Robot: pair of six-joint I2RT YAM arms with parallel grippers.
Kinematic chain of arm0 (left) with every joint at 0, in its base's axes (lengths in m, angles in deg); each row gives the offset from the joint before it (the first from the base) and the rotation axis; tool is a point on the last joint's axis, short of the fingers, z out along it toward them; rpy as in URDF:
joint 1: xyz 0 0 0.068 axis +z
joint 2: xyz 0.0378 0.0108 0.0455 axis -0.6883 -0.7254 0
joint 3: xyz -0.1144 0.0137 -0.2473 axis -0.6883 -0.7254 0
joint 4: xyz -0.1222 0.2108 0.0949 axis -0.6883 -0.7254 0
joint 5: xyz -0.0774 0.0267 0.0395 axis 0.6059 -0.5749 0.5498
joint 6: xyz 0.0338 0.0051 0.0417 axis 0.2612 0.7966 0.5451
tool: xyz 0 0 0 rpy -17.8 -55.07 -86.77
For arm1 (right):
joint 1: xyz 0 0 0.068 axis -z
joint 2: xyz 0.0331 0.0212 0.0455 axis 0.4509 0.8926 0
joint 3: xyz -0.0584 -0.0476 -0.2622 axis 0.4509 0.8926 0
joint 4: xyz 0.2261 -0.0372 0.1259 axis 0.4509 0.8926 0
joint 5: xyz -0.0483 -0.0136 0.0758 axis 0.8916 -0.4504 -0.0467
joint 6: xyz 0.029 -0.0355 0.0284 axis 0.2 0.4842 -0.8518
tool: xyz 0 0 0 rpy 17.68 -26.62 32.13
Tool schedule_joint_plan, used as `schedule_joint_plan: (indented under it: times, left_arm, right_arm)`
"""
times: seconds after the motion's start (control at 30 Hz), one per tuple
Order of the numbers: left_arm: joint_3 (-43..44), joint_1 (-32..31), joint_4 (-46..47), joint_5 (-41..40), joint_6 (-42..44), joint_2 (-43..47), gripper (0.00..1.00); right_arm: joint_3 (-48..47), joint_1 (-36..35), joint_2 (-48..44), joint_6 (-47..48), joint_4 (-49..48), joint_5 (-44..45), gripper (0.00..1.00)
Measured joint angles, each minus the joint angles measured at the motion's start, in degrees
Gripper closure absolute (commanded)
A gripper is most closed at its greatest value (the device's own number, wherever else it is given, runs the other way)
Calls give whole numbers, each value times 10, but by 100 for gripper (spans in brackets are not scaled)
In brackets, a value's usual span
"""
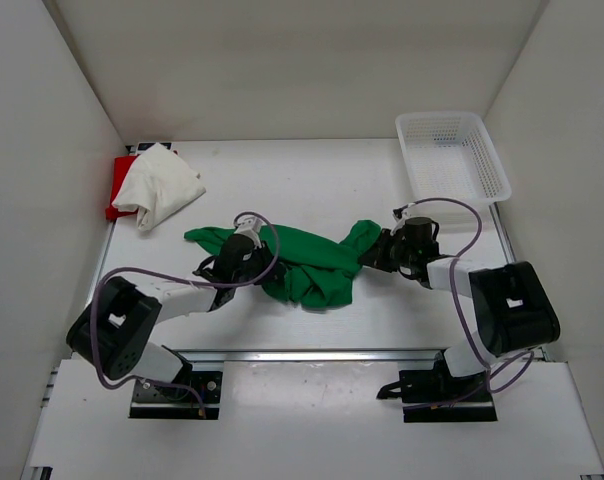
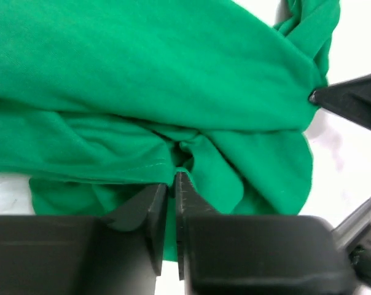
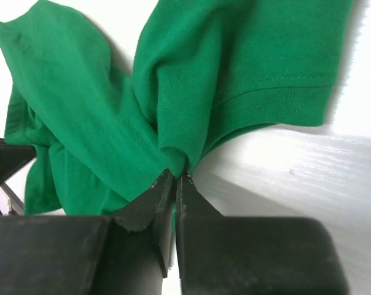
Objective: Fold and stack the t-shirts
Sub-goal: Flatten out the tshirt
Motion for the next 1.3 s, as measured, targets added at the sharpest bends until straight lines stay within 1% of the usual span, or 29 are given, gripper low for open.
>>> schedule_joint_plan:
  times: [0.07, 0.13, 0.2, 0.3, 0.4, 0.47, 0.53, 0.73, 0.8, 0.83, 0.93, 1.0, 1.03, 1.1, 1.13, 1.17, 1.23, 1.27, 1.3]
  left_arm:
    - [0, 12, -4, 6, 1, 12, 96]
    - [-1, 29, -15, 14, 1, 45, 100]
    - [-9, 56, -30, 26, 5, 106, 100]
    - [-12, 121, -53, 50, 10, 217, 100]
    - [-11, 193, -83, 78, 17, 317, 100]
    - [-3, 233, -108, 97, 23, 364, 100]
    - [11, 250, -135, 104, 31, 387, 100]
    - [86, 254, -212, 111, 67, 392, 100]
    - [110, 253, -229, 103, 81, 392, 100]
    - [117, 253, -232, 98, 87, 393, 100]
    - [119, 253, -234, 87, 97, 394, 99]
    - [102, 250, -228, 83, 97, 396, 98]
    - [86, 248, -223, 83, 96, 398, 97]
    - [40, 247, -208, 83, 92, 403, 96]
    - [14, 247, -205, 83, 90, 402, 94]
    - [-11, 248, -202, 83, 87, 396, 93]
    - [-46, 250, -192, 80, 77, 379, 91]
    - [-59, 252, -185, 80, 69, 366, 90]
    - [-70, 254, -176, 79, 60, 350, 90]
  right_arm:
    - [0, -3, -10, 0, 4, 7, 100]
    - [0, -10, -41, 3, 20, 22, 100]
    - [-2, -24, -96, 12, 50, 41, 100]
    - [-32, -59, -196, 33, 107, 82, 100]
    - [-98, -99, -278, 56, 167, 123, 100]
    - [-153, -125, -312, 71, 204, 146, 100]
    - [-204, -144, -324, 81, 235, 161, 100]
    - [-367, -211, -309, 118, 318, 196, 100]
    - [-396, -202, -295, 125, 317, 179, 100]
    - [-399, -171, -284, 125, 308, 153, 100]
    - [-374, -46, -240, 101, 256, 83, 100]
    - [-372, 6, -171, 88, 231, 61, 100]
    - [-382, 15, -133, 85, 225, 52, 100]
    - [-426, 19, -19, 84, 223, 38, 100]
    - [-467, 19, 53, 85, 238, 35, 92]
    - [-509, 19, 121, 87, 252, 36, 78]
    - [-577, 16, 214, 93, 279, 40, 63]
    - [-596, 15, 240, 98, 294, 46, 59]
    - [-606, 12, 254, 104, 308, 54, 57]
